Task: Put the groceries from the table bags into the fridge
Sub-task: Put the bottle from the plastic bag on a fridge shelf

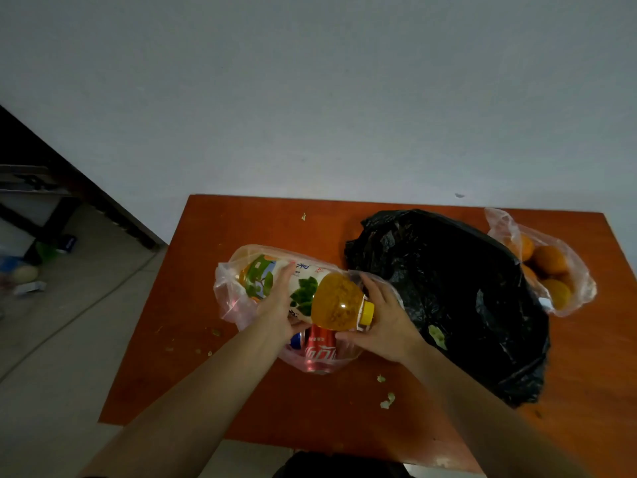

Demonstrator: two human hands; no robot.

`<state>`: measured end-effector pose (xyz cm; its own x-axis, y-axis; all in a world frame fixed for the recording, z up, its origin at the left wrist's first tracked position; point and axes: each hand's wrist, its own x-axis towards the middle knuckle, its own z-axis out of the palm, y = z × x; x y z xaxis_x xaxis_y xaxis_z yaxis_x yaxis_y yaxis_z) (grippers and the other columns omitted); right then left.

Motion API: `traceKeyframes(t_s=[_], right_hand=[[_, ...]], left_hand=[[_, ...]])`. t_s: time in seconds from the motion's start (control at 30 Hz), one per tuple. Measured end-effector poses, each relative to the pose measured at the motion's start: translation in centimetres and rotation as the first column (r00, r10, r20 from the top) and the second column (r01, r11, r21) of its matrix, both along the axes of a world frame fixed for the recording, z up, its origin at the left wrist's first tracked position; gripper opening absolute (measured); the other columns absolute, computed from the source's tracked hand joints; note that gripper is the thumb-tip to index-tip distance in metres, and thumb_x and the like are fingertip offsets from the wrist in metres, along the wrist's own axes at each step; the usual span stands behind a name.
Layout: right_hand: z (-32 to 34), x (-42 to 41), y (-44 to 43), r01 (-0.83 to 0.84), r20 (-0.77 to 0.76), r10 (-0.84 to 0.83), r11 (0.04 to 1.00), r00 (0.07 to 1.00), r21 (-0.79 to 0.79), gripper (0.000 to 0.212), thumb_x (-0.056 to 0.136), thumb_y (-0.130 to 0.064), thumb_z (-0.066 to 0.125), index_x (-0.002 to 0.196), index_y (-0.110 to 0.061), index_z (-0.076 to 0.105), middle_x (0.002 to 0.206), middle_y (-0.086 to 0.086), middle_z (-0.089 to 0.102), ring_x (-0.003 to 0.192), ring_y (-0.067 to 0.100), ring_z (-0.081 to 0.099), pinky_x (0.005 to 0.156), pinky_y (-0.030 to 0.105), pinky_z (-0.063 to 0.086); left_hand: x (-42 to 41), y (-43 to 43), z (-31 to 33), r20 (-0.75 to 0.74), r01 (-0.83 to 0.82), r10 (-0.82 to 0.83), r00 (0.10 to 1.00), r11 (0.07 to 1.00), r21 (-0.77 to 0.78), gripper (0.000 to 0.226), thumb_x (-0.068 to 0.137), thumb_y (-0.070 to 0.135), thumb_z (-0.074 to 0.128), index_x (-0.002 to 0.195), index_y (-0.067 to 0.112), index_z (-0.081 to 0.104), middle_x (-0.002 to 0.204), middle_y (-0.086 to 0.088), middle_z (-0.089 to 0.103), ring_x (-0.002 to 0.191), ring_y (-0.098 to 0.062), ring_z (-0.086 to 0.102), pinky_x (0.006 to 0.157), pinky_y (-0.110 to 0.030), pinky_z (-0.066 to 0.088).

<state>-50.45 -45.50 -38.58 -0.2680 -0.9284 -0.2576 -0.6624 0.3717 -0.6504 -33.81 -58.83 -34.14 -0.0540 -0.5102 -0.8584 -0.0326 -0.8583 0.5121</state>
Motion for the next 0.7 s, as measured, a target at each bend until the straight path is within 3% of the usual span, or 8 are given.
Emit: traceKeyframes(t_s=[0.07,0.13,0.27,0.37,0.4,0.53,0.7], right_hand=[[1.1,0.1,0.3,0.006,-0.063,-0.016,0.988,0.998,-0.153,0.127,0.06,-0.081,0.073,0.158,-0.029,0.011,0.147,-0.004,0.029,0.136,0.017,0.035,0.111,0.04,0.039],[2.1,-0.1,0.4,0.003,-0.03,-0.01,0.975,0.999,-0.224,0.127,0.058,-0.078,0.077,0.157,-0.031,0.014,0.142,-0.006,0.033,0.131,0.014,0.043,0.105,0.038,0.046],[4.4,-0.2,1.0,0.108,0.244,-0.05,0.966,0.969,-0.234,0.128,0.052,-0.072,0.086,0.155,-0.043,0.015,0.146,-0.01,0.042,0.13,0.007,0.046,0.103,0.031,0.045],[5.9,0.6,2.0,0.314,0.444,-0.168,0.907,0.88,-0.281,0.109,0.054,-0.062,0.089,0.147,-0.037,0.037,0.134,-0.01,0.054,0.12,0.01,0.058,0.088,0.018,0.052],[6.4,0.9,2.5,0.376,0.472,-0.207,0.878,0.857,-0.297,0.101,0.054,-0.063,0.089,0.142,-0.036,0.045,0.13,-0.01,0.058,0.117,0.01,0.06,0.085,0.02,0.056],[8.9,1.8,5.8,0.516,0.401,-0.365,0.766,0.84,-0.384,0.088,0.054,-0.074,0.083,0.13,-0.042,0.054,0.123,-0.011,0.061,0.11,0.007,0.062,0.088,0.039,0.059],[12.1,2.9,13.3,0.635,0.312,-0.557,0.614,0.77,-0.47,0.085,0.059,-0.07,0.084,0.132,-0.04,0.053,0.125,-0.006,0.061,0.111,0.011,0.063,0.087,0.043,0.059]], left_hand=[[0.0,0.4,0.6,-0.044,0.015,-0.015,0.999,1.0,-0.013,0.057,0.076,0.064,0.07,0.111,0.02,0.06,0.11,-0.016,0.064,0.098,-0.035,0.064,0.087,-0.051,0.055],[-0.1,0.8,1.2,-0.081,0.017,-0.02,0.997,1.0,-0.026,0.059,0.078,0.064,0.068,0.119,0.021,0.06,0.113,-0.017,0.065,0.101,-0.036,0.064,0.087,-0.053,0.056],[-0.7,1.7,3.5,-0.112,0.033,-0.044,0.993,0.995,-0.096,0.063,0.077,0.066,0.068,0.122,0.022,0.06,0.113,-0.017,0.067,0.1,-0.037,0.065,0.077,-0.05,0.059],[-1.4,2.4,4.9,-0.162,0.092,-0.116,0.98,0.984,-0.15,0.058,0.078,0.065,0.066,0.117,0.021,0.063,0.108,-0.016,0.071,0.098,-0.036,0.068,0.069,-0.048,0.06],[-1.6,2.7,5.3,-0.186,0.113,-0.144,0.972,0.98,-0.164,0.056,0.08,0.065,0.065,0.115,0.021,0.065,0.107,-0.015,0.072,0.097,-0.035,0.068,0.069,-0.048,0.06],[-2.8,4.4,6.4,-0.304,0.211,-0.249,0.92,0.965,-0.154,0.067,0.073,0.069,0.067,0.117,0.019,0.067,0.106,-0.015,0.074,0.099,-0.037,0.07,0.079,-0.057,0.058],[-5.3,9.5,8.4,-0.451,0.404,-0.423,0.786,0.904,-0.143,0.076,0.067,0.07,0.071,0.123,0.019,0.066,0.109,-0.017,0.073,0.101,-0.04,0.069,0.083,-0.061,0.055]])
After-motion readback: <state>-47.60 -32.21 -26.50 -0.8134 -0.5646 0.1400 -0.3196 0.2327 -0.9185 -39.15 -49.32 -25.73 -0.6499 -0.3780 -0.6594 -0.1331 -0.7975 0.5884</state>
